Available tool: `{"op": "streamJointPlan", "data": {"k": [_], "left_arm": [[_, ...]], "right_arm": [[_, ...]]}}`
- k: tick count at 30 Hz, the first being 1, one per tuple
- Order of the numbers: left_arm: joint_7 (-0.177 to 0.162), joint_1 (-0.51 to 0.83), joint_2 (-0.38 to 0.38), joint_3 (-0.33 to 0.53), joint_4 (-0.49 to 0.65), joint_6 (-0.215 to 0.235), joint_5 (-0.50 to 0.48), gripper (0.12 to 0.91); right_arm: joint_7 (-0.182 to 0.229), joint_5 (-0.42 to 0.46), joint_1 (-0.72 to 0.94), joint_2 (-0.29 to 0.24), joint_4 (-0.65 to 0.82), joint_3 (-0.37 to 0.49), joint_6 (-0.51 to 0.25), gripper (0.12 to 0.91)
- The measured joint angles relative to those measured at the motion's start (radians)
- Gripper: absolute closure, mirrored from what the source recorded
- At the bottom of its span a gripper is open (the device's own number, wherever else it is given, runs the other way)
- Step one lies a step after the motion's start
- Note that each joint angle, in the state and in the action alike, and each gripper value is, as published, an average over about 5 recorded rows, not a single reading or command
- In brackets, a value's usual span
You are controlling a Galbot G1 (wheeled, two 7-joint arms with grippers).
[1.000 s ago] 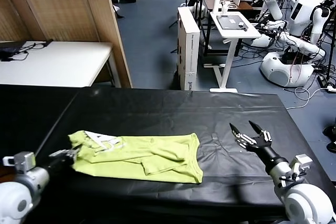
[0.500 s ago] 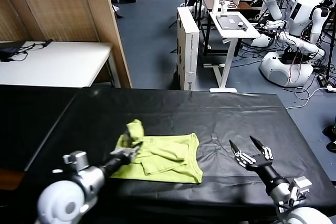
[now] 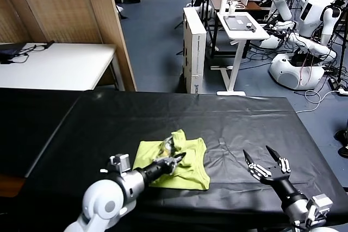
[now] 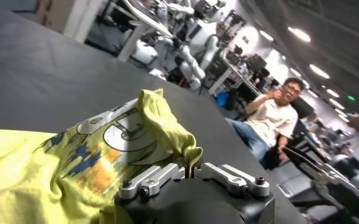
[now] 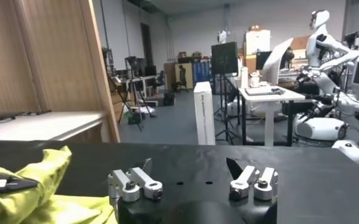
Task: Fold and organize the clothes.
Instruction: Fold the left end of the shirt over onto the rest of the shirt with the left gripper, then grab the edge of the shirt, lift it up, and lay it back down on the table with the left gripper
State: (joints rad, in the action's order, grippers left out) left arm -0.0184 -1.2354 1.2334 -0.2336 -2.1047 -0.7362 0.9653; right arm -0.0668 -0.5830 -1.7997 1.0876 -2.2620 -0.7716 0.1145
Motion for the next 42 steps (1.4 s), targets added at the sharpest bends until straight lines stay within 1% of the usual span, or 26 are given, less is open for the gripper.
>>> {"op": "streamJointPlan", "data": {"k": [7,14,15,17,18,21,22,24,25,26,28,30,33,36,42], "left_arm": [[-0.001,0.018,0.022,0.029,0.040,0.000,-0.022,0.852],[-0.005,0.021,0.055,0.053,0.080,0.000,-0.073,0.852],[-0.006,0.020,0.059,0.054,0.082,0.000,-0.076,0.841],[-0.010,0.015,0.065,0.057,0.080,0.000,-0.081,0.781],[-0.013,0.011,0.068,0.057,0.077,0.000,-0.082,0.733],[-0.020,-0.002,0.073,0.055,0.061,0.000,-0.084,0.551],[-0.022,-0.007,0.074,0.052,0.054,0.000,-0.084,0.475],[-0.026,-0.019,0.073,0.045,0.037,0.000,-0.084,0.362],[-0.028,-0.025,0.073,0.040,0.027,0.000,-0.085,0.291],[-0.029,-0.031,0.072,0.035,0.016,0.000,-0.088,0.235],[-0.029,-0.044,0.068,0.022,-0.008,0.000,-0.096,0.158],[-0.028,-0.058,0.061,0.003,-0.031,0.000,-0.108,0.130],[-0.028,-0.079,0.046,-0.040,-0.063,0.000,-0.119,0.124],[-0.031,-0.097,0.029,-0.095,-0.087,0.000,-0.124,0.123],[-0.031,-0.137,0.010,-0.196,-0.110,0.000,-0.162,0.123]], "right_arm": [[0.000,0.008,-0.006,0.000,-0.001,0.005,0.000,0.118],[-0.006,0.021,0.004,-0.021,0.008,0.027,0.000,0.118],[-0.007,0.025,0.007,-0.025,0.011,0.032,0.000,0.118],[-0.012,0.033,0.013,-0.033,0.019,0.044,0.000,0.118],[-0.014,0.037,0.017,-0.038,0.024,0.052,0.000,0.118],[-0.024,0.051,0.032,-0.059,0.038,0.082,0.001,0.118],[-0.030,0.055,0.037,-0.068,0.042,0.094,0.001,0.118],[-0.043,0.062,0.045,-0.089,0.051,0.118,0.002,0.118],[-0.050,0.066,0.049,-0.101,0.054,0.130,0.002,0.118],[-0.058,0.071,0.052,-0.115,0.058,0.142,0.002,0.118],[-0.075,0.085,0.060,-0.146,0.064,0.169,0.002,0.118],[-0.094,0.109,0.071,-0.184,0.071,0.199,0.000,0.118],[-0.121,0.153,0.094,-0.242,0.080,0.257,-0.002,0.118],[-0.135,0.187,0.131,-0.291,0.090,0.330,0.000,0.118],[-0.139,0.236,0.227,-0.342,0.123,0.463,0.000,0.118]]}}
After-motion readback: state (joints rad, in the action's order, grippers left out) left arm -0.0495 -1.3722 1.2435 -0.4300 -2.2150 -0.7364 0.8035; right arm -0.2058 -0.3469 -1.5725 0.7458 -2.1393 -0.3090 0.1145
